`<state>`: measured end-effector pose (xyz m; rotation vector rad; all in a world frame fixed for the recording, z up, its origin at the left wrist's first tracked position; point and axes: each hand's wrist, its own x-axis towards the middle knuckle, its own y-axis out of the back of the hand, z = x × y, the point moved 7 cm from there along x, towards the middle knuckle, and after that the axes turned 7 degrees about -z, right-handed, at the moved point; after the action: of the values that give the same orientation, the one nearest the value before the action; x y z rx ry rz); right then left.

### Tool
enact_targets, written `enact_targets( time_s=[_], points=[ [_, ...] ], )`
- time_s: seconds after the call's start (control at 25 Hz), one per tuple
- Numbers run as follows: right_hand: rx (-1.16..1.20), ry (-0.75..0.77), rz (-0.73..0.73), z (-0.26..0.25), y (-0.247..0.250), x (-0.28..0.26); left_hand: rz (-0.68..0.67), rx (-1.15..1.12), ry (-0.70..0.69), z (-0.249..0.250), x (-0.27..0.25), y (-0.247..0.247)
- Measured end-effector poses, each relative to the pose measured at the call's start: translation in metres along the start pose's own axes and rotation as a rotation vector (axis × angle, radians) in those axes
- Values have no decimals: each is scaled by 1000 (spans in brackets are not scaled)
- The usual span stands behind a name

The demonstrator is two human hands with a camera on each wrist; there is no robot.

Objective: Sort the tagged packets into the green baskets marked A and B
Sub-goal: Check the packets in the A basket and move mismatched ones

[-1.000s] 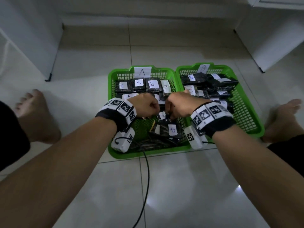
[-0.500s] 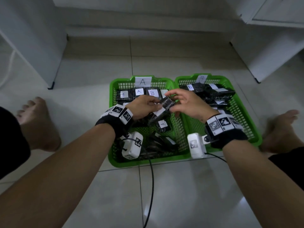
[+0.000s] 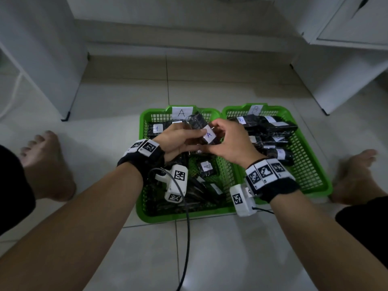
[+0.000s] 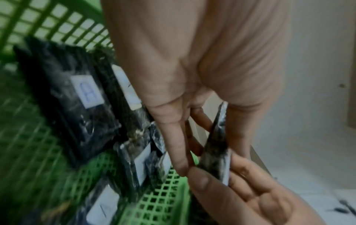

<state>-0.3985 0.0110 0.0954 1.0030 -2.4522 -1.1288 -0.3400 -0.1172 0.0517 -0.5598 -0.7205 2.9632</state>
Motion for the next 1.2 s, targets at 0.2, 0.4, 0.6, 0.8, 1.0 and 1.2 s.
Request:
enact_targets(
  time_s=[0.2,0.4,0.6,0.8,1.0,1.2],
  points=[
    [-105,-124,38,18,34,4,494,695,-234,61,-20,58],
    [-293,-23,-165,-7,-28,14,392,1208,-301,79,-44,69],
    [-400,83,-196,-27,-72,37,254,1491,-103,42,-40,79],
    [-415,137,-92,-39,-79,58,369,1632,-124,43,-43,103],
    [-323,74,-181,-33,-88,64,429,1724,-161,34,-36,100],
    [-325,-84,-254,-21,-54,50,464,1786,-119,36,-32,96]
  ],
)
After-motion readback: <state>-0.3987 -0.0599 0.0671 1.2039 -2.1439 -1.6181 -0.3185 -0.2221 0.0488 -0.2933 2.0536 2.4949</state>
